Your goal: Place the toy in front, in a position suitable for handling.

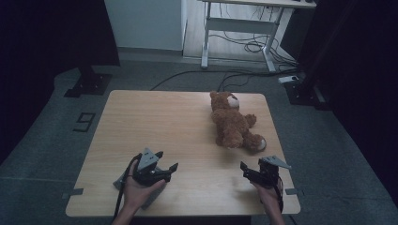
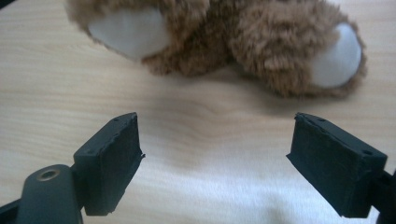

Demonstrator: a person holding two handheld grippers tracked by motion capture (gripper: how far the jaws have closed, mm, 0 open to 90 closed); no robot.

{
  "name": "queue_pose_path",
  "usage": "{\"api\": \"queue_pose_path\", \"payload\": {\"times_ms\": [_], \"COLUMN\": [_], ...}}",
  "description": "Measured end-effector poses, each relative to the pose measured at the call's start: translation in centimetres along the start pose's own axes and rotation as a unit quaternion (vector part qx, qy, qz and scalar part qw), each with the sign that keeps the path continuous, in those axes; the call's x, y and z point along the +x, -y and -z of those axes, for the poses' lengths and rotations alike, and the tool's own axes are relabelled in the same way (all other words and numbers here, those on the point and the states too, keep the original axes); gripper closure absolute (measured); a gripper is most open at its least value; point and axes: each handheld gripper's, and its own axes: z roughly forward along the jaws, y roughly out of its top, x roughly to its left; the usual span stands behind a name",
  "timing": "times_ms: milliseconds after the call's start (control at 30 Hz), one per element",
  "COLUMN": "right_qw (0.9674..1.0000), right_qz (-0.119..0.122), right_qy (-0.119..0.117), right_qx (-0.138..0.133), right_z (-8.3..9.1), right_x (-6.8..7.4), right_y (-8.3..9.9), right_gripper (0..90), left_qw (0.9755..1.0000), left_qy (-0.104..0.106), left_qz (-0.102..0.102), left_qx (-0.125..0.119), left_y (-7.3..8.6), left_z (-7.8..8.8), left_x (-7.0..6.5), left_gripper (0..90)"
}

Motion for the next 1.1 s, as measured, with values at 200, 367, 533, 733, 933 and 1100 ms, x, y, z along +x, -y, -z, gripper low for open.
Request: {"api": "queue_pose_path", "payload": {"times_ms": [200,367,533,733,933,1100], "right_qw": [0.9996,0.9993,0.9995,0.9994,0.9994,0.9993], "right_qz": [-0.006,0.009,0.016,0.016,0.031,0.034], "right_qy": [-0.010,-0.023,-0.019,-0.015,-0.018,-0.012], "right_qx": [-0.024,-0.029,-0.021,-0.026,-0.002,0.007], "right_z": [0.2,-1.1,-2.7,-3.7,-5.6,-6.4], "right_x": [0.8,2.4,3.3,3.9,4.9,4.6], "right_y": [-1.9,-4.1,-5.4,-6.1,-6.7,-6.9], "right_gripper": [16.4,15.7,14.0,13.7,13.3,13.4], "left_qw": [0.9997,0.9997,0.9995,0.9985,0.9987,0.9984], "left_qy": [0.023,0.010,0.005,0.012,0.012,0.009], "left_qz": [-0.001,-0.001,0.002,-0.028,-0.032,-0.038], "left_qx": [0.002,0.022,0.031,0.045,0.039,0.042], "left_y": [-2.7,-4.2,-5.5,-6.8,-8.4,-9.7], "left_z": [-4.0,-8.0,-11.4,-14.7,-17.5,-20.0], "left_x": [0.9,1.7,2.4,2.1,1.8,1.8], "left_gripper": [25.9,25.9,25.7,21.8,21.1,19.7]}}
